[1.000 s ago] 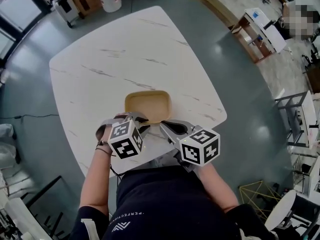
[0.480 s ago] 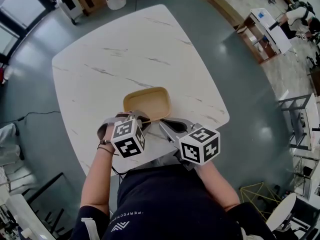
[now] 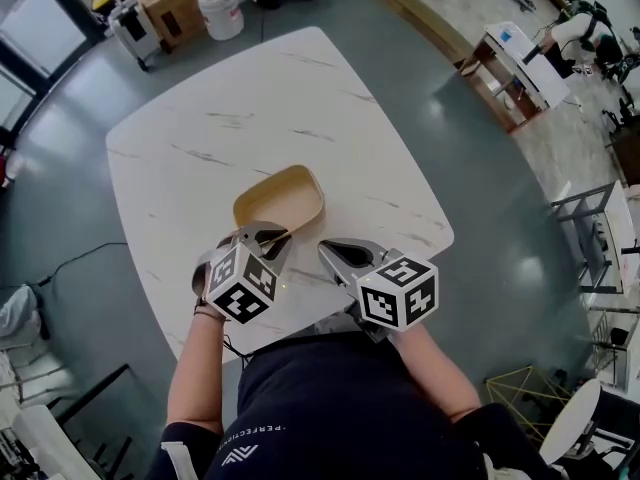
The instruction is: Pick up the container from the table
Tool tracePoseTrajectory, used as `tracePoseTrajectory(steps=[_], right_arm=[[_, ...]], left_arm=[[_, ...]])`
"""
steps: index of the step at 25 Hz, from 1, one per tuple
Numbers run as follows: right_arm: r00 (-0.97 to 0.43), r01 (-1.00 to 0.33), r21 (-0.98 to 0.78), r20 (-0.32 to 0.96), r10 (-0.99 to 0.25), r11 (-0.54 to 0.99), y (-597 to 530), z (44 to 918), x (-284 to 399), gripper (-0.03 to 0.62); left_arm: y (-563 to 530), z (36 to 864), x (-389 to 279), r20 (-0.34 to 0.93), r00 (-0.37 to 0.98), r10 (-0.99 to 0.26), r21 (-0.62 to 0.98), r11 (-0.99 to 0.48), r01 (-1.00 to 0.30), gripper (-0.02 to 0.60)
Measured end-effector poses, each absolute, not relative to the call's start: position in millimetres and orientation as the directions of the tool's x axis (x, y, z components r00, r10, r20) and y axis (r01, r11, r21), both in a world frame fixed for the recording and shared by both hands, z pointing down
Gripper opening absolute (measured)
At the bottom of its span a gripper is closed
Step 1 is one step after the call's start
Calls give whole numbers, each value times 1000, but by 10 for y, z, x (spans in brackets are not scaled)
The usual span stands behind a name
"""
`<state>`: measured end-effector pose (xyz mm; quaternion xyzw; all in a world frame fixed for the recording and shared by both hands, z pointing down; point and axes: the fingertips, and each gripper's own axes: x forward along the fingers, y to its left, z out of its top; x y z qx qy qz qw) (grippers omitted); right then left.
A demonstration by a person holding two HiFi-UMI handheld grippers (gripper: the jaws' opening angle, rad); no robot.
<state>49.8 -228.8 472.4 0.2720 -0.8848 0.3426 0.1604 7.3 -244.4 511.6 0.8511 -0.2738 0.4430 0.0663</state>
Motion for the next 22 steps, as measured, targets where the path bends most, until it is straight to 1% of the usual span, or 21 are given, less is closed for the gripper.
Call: tracePoseTrajectory(steps=[6,12,16,19,22], right_arm=[[-798,-596,-500,453,-397,628,-2247,4605,377,2],[-796,-600,-486,439,-416,636,-2151,4540,194,2],[-804,-591,-472,408,-431,654,-2081,4412,48,2],[-807,-589,-470,384,-448,657,-2029,4335,-23,2],[-800,-599,-468,381,-463,650,-1993,4327,-59,2]], left_arm=[[-2366,4743,-52,661,530,-531,-83,-754,-652,26],[-2213,4402,-266,509,592,-625,82,-649,-756,26],[-2098,4269,-427,434,578,-691,139,-582,-801,26],[-2011,4231,-527,414,551,-725,140,-547,-825,26],[-1940,4195,-629,385,541,-748,201,-504,-840,26]])
